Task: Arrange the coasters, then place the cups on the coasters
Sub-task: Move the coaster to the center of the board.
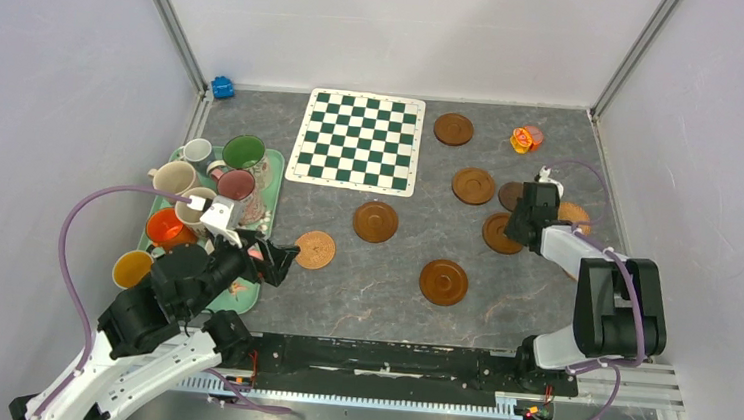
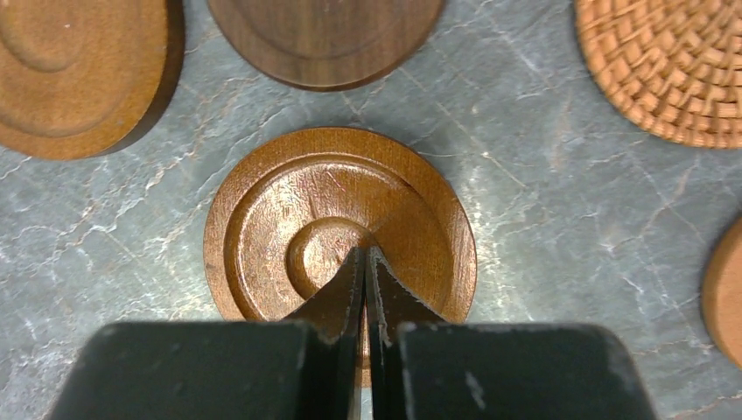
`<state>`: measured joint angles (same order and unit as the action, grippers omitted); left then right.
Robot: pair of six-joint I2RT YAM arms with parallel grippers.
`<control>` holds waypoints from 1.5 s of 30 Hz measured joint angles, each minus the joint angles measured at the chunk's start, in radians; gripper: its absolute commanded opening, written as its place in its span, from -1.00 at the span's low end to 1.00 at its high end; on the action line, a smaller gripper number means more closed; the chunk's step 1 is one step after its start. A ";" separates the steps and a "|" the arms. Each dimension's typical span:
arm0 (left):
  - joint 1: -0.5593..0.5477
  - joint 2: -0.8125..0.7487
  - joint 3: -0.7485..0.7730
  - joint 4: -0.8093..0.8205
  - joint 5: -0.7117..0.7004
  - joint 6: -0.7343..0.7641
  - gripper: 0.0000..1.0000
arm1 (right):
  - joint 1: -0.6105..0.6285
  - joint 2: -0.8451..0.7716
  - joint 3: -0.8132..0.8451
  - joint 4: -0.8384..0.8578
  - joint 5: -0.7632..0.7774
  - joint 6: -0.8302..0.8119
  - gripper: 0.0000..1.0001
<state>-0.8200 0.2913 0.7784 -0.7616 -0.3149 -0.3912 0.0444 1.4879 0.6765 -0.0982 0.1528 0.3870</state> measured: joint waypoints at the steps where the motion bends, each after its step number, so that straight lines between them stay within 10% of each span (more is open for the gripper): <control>1: 0.000 0.000 0.000 0.000 0.000 0.000 0.99 | -0.004 -0.002 0.000 -0.002 0.007 -0.003 -1.00; 33: 0.000 0.000 0.000 0.000 0.000 0.000 0.99 | -0.096 -0.032 0.074 -0.142 0.037 -0.089 -1.00; 45: 0.000 0.000 0.000 0.000 0.001 0.000 0.99 | 0.142 -0.153 0.066 -0.171 -0.105 0.009 -1.00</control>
<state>-0.8200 0.2916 0.7784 -0.7616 -0.3141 -0.3912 0.1860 1.3354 0.7429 -0.2687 0.0483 0.3958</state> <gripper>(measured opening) 0.994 0.003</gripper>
